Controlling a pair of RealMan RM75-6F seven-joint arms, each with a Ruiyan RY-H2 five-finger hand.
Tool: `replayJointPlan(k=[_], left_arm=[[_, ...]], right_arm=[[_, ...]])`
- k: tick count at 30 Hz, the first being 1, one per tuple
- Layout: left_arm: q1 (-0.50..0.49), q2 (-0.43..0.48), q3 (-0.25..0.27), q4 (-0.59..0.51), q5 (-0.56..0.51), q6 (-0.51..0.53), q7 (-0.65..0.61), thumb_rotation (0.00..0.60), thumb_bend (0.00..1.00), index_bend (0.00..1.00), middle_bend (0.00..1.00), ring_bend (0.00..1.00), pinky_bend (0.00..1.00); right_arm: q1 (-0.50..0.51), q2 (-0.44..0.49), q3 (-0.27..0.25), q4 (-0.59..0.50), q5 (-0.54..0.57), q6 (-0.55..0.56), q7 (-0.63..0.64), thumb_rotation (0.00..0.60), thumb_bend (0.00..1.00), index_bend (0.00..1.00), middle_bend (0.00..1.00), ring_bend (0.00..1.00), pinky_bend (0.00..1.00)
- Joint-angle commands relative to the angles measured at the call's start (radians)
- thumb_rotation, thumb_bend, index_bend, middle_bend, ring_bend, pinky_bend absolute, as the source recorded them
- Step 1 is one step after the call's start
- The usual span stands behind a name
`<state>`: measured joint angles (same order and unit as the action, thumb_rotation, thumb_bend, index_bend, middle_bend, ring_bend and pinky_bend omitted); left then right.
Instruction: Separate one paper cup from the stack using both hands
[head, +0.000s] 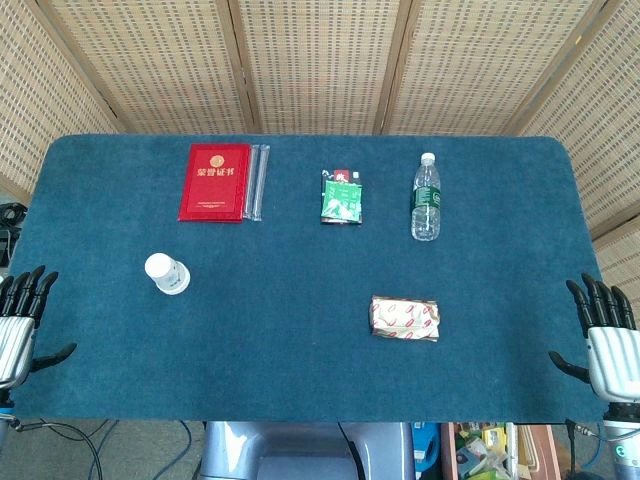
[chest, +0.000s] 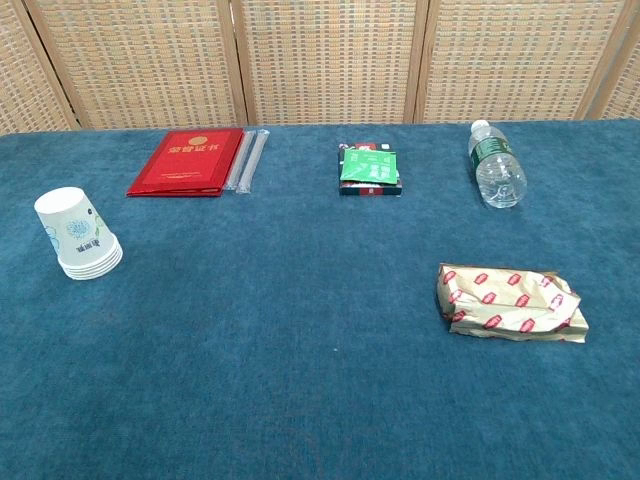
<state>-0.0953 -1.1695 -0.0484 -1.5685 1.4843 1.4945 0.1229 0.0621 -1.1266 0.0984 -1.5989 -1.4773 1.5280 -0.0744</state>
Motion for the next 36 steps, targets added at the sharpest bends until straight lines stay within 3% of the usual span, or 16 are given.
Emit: replayJointPlan(k=[1, 10, 16, 20, 24, 27, 36], left_arm=[[0.0, 0.0, 0.0, 0.001, 0.0, -0.001, -0.002, 0.6, 0.0, 0.0, 0.0, 0.0, 0.0], [-0.039, -0.009, -0.012, 0.044, 0.019, -0.039, -0.056, 0.6, 0.0, 0.0, 0.0, 0.0, 0.0], [-0.169, -0.012, -0.074, 0.14, 0.021, -0.168, -0.133, 0.6, 0.02, 0.0, 0.0, 0.0, 0.02], [-0.261, -0.031, -0.094, 0.223, 0.021, -0.281, -0.209, 0.6, 0.02, 0.0, 0.02, 0.06, 0.12], [-0.339, -0.11, -0.104, 0.338, 0.028, -0.345, -0.221, 0.6, 0.02, 0.11, 0.15, 0.17, 0.23], [-0.387, -0.162, -0.105, 0.391, 0.02, -0.4, -0.22, 0.6, 0.02, 0.18, 0.21, 0.21, 0.26], [-0.429, -0.198, -0.086, 0.422, 0.015, -0.439, -0.202, 0.6, 0.02, 0.3, 0.29, 0.27, 0.29]], right_arm=[[0.0, 0.0, 0.0, 0.001, 0.0, 0.0, 0.0, 0.6, 0.0, 0.0, 0.0, 0.0, 0.0], [-0.001, 0.0, 0.0, -0.004, -0.003, 0.002, -0.003, 0.6, 0.0, 0.0, 0.0, 0.0, 0.0], [0.001, 0.005, -0.005, -0.007, -0.003, -0.008, -0.006, 0.6, 0.0, 0.0, 0.0, 0.0, 0.0], [0.005, 0.002, -0.002, -0.006, 0.011, -0.021, -0.017, 0.6, 0.0, 0.0, 0.0, 0.0, 0.0], [0.012, -0.005, 0.0, 0.001, 0.031, -0.043, -0.038, 0.6, 0.0, 0.0, 0.0, 0.0, 0.0], [0.015, -0.008, 0.002, 0.006, 0.048, -0.055, -0.049, 0.6, 0.0, 0.0, 0.0, 0.0, 0.0], [0.014, -0.008, 0.003, 0.01, 0.062, -0.062, -0.052, 0.6, 0.0, 0.0, 0.0, 0.0, 0.0]])
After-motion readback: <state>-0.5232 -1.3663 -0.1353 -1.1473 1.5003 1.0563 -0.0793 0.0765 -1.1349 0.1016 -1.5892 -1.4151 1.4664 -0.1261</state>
